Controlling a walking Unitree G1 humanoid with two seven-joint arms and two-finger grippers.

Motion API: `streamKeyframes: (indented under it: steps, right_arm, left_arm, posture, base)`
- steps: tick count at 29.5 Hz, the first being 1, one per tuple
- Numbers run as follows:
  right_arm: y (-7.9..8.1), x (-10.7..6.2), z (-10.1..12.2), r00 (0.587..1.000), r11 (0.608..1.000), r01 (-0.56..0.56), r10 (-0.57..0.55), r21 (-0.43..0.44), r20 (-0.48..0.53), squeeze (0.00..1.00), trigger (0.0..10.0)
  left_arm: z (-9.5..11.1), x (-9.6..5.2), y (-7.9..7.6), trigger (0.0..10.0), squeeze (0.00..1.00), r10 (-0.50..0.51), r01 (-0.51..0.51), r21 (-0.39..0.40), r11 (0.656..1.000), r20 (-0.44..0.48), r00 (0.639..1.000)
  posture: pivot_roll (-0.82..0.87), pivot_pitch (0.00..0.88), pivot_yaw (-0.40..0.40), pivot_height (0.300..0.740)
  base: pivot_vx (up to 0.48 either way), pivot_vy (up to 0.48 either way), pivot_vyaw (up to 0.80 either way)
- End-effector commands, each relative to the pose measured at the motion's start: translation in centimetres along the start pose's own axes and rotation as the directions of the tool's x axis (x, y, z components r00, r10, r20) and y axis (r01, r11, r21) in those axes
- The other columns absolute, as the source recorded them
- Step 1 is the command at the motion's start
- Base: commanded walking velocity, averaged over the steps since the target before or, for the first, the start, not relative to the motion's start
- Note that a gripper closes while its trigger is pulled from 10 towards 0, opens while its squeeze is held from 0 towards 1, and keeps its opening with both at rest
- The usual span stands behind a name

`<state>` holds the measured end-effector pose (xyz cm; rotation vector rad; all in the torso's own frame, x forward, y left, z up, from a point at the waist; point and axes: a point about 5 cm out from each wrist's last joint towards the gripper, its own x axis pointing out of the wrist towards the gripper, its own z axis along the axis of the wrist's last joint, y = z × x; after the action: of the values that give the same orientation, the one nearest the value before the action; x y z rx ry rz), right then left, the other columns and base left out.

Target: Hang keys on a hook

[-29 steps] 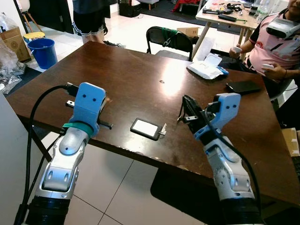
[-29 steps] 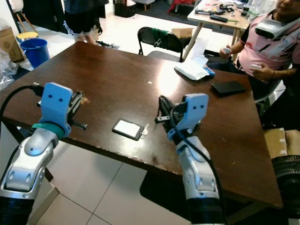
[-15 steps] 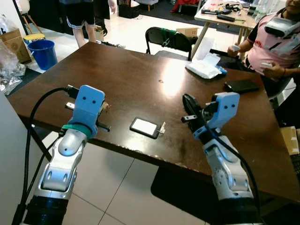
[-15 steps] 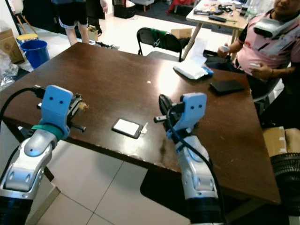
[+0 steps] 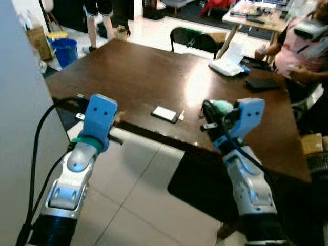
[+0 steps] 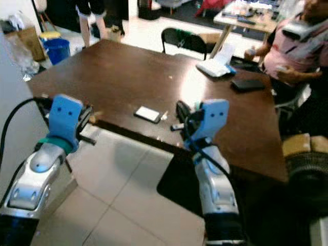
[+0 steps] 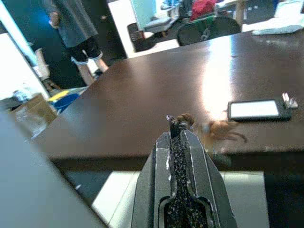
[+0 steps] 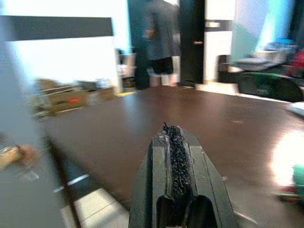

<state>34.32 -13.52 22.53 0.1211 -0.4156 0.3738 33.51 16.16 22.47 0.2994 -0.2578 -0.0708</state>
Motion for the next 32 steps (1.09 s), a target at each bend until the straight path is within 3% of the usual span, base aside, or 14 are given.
streamKeyframes:
  steps: [1,7,32]
  right_arm:
    - [-0.14,-0.03,-0.01,1.000,1.000,0.000,0.000,0.010,0.004,0.00,10.0]
    - [0.34,0.01,-0.19,0.999,0.999,-0.049,0.049,0.005,-0.011,0.00,10.0]
    - [0.62,0.25,-0.01,0.998,0.997,-0.067,0.067,-0.024,-0.003,0.00,10.0]
  left_arm:
    - [-0.23,-0.11,-0.12,10.0,0.00,-0.001,0.001,-0.001,1.000,-0.004,1.000]
    - [-0.25,-0.09,-0.08,10.0,0.00,0.000,0.000,0.002,1.000,-0.003,1.000]
    - [0.15,0.00,-0.70,10.0,0.00,-0.047,0.047,0.009,0.999,0.006,0.999]
  posture:
    - [0.05,0.015,0.041,0.740]
    - [0.05,0.014,0.040,0.740]
    - [0.06,0.023,0.043,0.740]
  base:
    - [-0.409,0.000,0.00]
    - [-0.403,0.000,0.00]
    - [-0.012,0.000,0.79]
